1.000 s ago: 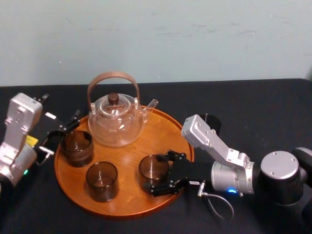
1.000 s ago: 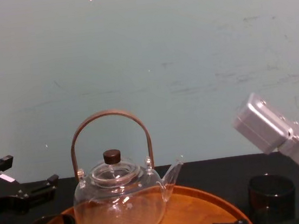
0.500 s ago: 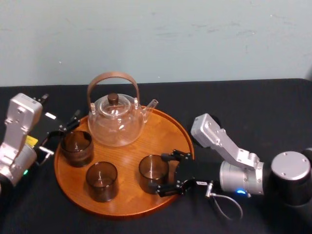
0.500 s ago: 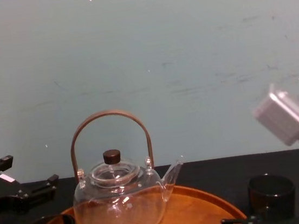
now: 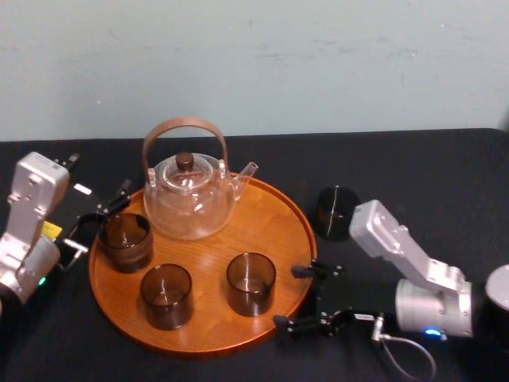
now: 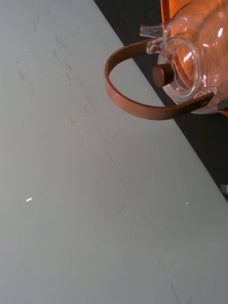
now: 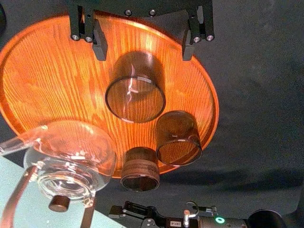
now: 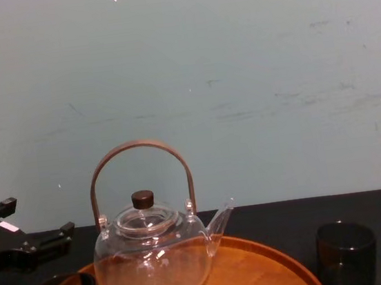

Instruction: Pick up the glass from the table and place it on the tray.

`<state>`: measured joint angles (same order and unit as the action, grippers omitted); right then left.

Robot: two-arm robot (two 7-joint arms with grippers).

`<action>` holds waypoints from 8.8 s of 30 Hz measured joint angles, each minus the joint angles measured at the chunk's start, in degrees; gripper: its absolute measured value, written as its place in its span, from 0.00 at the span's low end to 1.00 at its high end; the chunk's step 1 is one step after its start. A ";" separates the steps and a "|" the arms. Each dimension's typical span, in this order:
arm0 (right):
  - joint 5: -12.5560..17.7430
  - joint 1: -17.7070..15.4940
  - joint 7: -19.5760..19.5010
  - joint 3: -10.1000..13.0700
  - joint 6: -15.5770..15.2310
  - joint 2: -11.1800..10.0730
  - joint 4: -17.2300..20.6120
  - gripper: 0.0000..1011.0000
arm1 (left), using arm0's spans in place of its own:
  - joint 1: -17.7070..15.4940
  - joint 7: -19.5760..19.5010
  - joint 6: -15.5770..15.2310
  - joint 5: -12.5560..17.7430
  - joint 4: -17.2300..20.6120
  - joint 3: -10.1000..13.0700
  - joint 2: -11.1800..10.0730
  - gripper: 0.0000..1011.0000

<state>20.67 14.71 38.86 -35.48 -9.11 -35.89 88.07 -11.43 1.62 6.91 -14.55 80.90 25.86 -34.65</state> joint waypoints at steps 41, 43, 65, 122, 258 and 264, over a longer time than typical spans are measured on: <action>5.96 -8.35 -15.90 15.70 -4.01 -1.09 1.97 0.99 | 0.00 0.00 0.00 0.00 0.00 0.00 0.00 0.99; 5.68 -7.71 -16.40 15.86 -4.76 -0.29 1.16 0.99 | 0.00 0.00 0.00 0.00 0.00 0.00 0.00 0.99; 2.38 0.36 -14.16 13.20 -8.23 4.78 -7.46 0.99 | 0.00 0.00 0.00 0.00 0.00 0.00 0.00 0.99; -1.76 9.22 -11.94 9.96 -7.48 10.60 -17.95 0.99 | 0.00 0.00 0.00 0.00 0.00 0.00 0.00 0.99; -4.34 15.77 -5.52 1.31 -1.91 16.48 -25.25 0.95 | 0.00 0.00 0.00 0.00 0.00 0.00 0.00 0.99; -4.28 15.79 -5.50 1.35 -1.90 16.48 -25.24 0.99 | 0.00 0.00 0.00 0.00 0.00 0.00 0.00 0.99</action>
<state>16.39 30.50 33.36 -34.14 -11.01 -19.41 62.82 -11.43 1.62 6.91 -14.55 80.90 25.86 -34.65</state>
